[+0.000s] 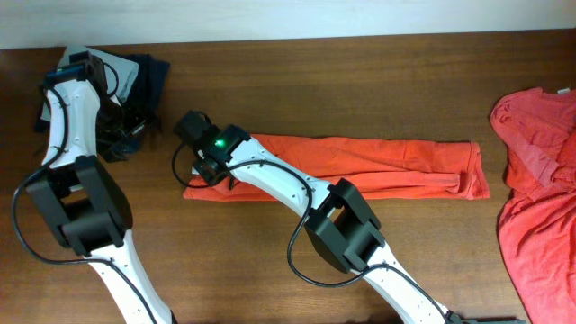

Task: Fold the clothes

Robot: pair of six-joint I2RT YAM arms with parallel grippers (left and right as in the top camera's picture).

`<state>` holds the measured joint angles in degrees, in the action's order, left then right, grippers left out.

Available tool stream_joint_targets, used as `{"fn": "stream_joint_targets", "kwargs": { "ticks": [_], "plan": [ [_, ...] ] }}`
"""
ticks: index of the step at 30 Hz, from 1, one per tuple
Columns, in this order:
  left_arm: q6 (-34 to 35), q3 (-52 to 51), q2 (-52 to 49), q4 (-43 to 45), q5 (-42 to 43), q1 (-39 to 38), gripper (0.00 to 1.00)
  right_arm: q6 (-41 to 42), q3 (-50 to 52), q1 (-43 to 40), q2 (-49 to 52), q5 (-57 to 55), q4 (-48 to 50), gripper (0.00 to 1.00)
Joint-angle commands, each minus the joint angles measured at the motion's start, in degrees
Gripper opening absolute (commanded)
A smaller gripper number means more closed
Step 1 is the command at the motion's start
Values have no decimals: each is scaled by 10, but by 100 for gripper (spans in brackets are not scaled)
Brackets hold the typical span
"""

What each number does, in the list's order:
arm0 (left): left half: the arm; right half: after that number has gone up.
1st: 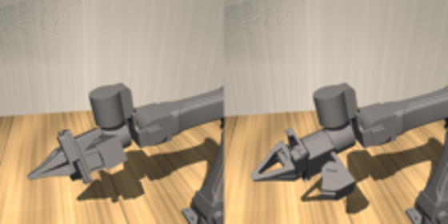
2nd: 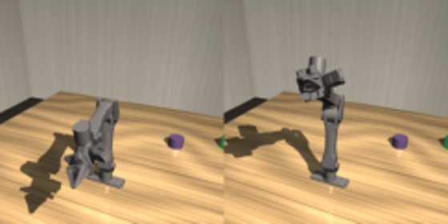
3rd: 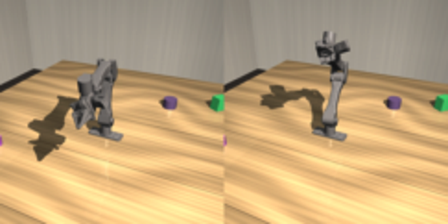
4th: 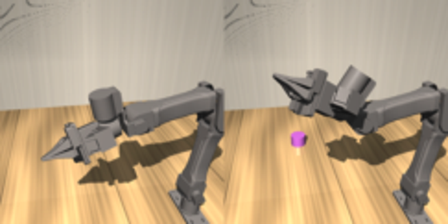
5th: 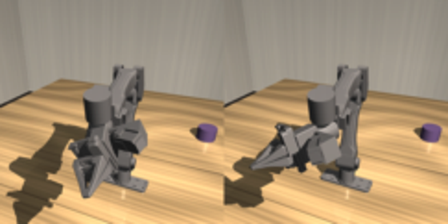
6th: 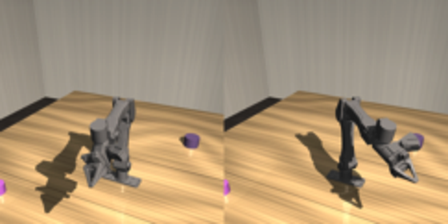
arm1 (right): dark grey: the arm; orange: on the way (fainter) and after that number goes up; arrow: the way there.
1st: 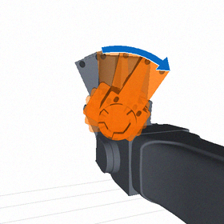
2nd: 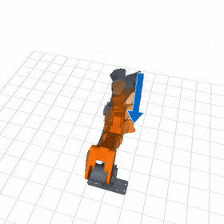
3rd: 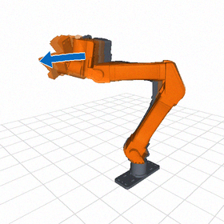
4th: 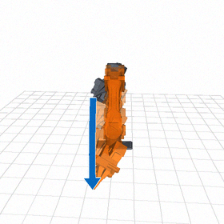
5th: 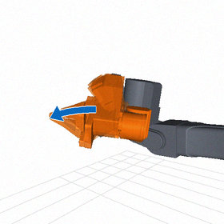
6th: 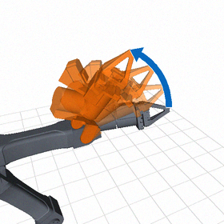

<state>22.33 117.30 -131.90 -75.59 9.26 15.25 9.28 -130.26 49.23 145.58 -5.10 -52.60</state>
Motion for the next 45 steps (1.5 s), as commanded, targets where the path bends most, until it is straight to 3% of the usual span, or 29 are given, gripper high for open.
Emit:
{"fn": "stream_joint_targets", "kwargs": {
  "ticks": [1,19,28,36,40,45],
  "plan": [
    [4,7,4,0,4,0,99,20,-10,6,-25,-21,2,9],
    [4,7,4,0,4,0,99,63,-11,6,-35,-60,36,8],
    [4,7,4,0,4,0,99,63,-11,10,-35,21,37,9],
    [4,7,4,0,4,0,99,50,-11,10,-35,39,32,54],
    [4,7,4,0,4,0,99,-41,-17,4,-50,45,34,59],
    [4,7,4,0,4,0,99,-23,-26,-28,-113,48,-8,61]
  ]
}}
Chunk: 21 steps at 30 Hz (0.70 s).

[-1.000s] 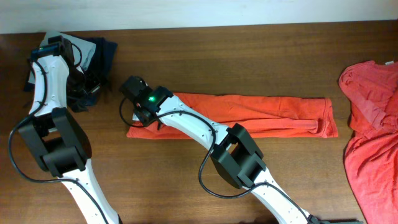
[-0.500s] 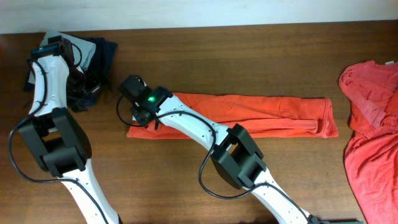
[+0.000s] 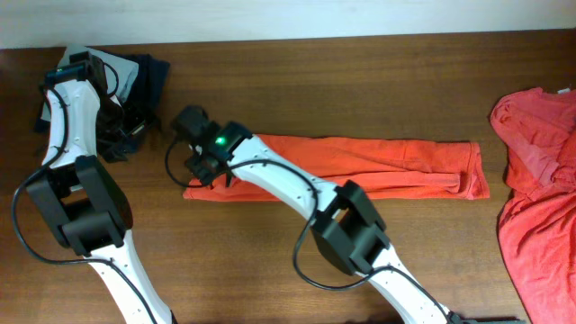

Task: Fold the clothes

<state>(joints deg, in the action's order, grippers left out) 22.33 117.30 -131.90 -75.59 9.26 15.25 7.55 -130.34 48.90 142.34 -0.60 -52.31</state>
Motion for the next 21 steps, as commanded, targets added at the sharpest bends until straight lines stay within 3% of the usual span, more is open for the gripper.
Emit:
{"fn": "stream_joint_targets", "kwargs": {
  "ticks": [1,2,4,5,6,7,21],
  "plan": [
    [4,7,4,0,4,0,99,4,-26,-31,-90,7,-23,61],
    [4,7,4,0,4,0,99,9,-26,-37,-97,18,-35,61],
    [4,7,4,0,4,0,99,11,-25,-50,-100,63,-60,47],
    [4,7,4,0,4,0,99,11,-24,-54,-99,87,-70,32],
    [4,7,4,0,4,0,99,11,-19,-57,-96,110,-75,11],
    [4,7,4,0,4,0,99,11,-8,-59,-90,137,-83,4],
    [4,7,4,0,4,0,99,10,139,-24,-54,235,7,4]
  ]
}}
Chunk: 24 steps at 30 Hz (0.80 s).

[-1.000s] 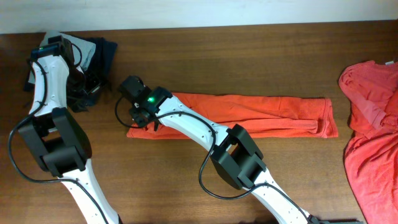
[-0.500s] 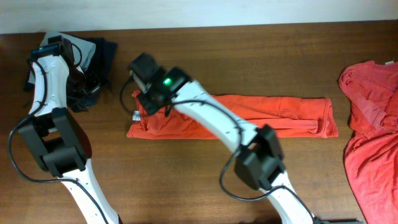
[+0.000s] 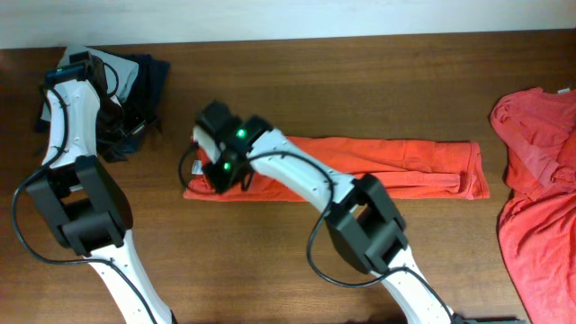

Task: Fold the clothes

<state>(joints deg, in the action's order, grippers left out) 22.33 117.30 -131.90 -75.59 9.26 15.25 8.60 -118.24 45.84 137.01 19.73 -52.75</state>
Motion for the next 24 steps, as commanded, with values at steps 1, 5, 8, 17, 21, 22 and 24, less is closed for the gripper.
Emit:
{"fn": "stream_joint_targets", "kwargs": {
  "ticks": [1,5,8,17,21,22,24],
  "plan": [
    [4,7,4,0,4,0,99,-1,27,7,-1,32,19,4],
    [4,7,4,0,4,0,99,-2,57,7,3,39,67,4],
    [4,7,4,0,4,0,99,-18,75,7,3,73,109,4],
    [4,7,4,0,4,0,99,-69,38,-40,-56,123,73,4],
    [4,7,4,0,4,0,99,-69,38,-67,-86,121,42,4],
    [4,7,4,0,4,0,99,-69,38,-73,-87,116,34,4],
    [4,7,4,0,4,0,99,-69,38,-81,-83,96,19,5]
  ]
}}
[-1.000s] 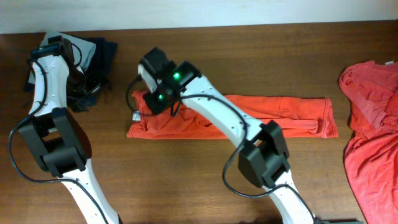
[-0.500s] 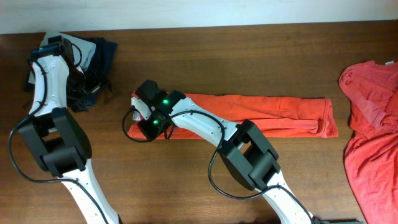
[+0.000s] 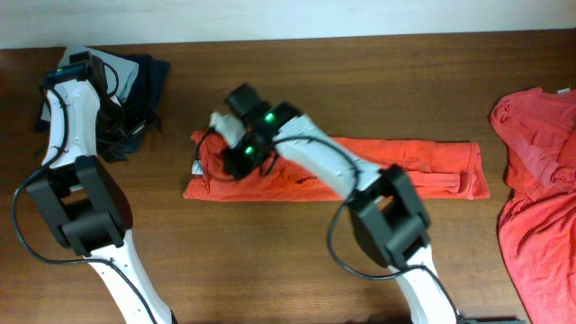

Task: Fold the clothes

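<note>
An orange garment [image 3: 396, 162], folded into a long strip, lies across the middle of the table. My right gripper [image 3: 232, 164] sits over its left end, fingers hidden under the wrist, and the cloth bunches up around it as if held. The strip's upper left corner and a white tag [image 3: 193, 166] show beside it. A crumpled red garment [image 3: 540, 171] lies at the right edge. My left gripper [image 3: 130, 126] rests on a pile of dark clothes [image 3: 151, 76] at the far left; its fingers do not show against the dark cloth.
The table [image 3: 360, 81] is brown wood, with a pale wall along its far edge. The left arm stands along the left side and the right arm reaches up from the front middle, crossing the strip.
My right gripper has moved right and slightly away from the front edge, from the strip's left tip to a spot further in. The left end now looks bunched, with its corner and tag uncovered. The left arm is unchanged.
My right gripper first stood at the strip's left tip and stayed there, shifting slightly, at the second moment. By the third it was further right over the cloth, and now further still, with the left end bunched. The left gripper stayed on the dark pile throughout.
</note>
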Robot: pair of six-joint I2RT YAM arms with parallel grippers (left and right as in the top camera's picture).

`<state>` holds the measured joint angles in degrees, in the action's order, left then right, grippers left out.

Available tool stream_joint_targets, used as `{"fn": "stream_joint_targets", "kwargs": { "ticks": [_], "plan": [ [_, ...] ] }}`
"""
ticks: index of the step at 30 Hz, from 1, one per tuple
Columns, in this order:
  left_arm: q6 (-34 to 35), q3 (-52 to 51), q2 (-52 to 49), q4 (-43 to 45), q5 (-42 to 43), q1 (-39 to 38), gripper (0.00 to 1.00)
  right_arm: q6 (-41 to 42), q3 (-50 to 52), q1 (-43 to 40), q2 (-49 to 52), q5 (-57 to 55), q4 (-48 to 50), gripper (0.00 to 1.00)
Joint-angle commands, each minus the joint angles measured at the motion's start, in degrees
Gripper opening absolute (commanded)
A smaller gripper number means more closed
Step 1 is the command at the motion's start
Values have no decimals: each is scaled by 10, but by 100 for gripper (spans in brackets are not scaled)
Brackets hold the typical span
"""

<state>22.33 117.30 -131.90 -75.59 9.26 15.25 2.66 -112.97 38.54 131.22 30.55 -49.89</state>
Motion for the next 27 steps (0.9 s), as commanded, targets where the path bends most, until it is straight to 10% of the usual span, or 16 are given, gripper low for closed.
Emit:
{"fn": "stream_joint_targets", "kwargs": {
  "ticks": [1,27],
  "plan": [
    [4,7,4,0,4,0,99,-9,-12,-11,-23,-26,-14,4],
    [4,7,4,0,4,0,99,-12,39,-55,-88,-141,-19,4]
  ]
}}
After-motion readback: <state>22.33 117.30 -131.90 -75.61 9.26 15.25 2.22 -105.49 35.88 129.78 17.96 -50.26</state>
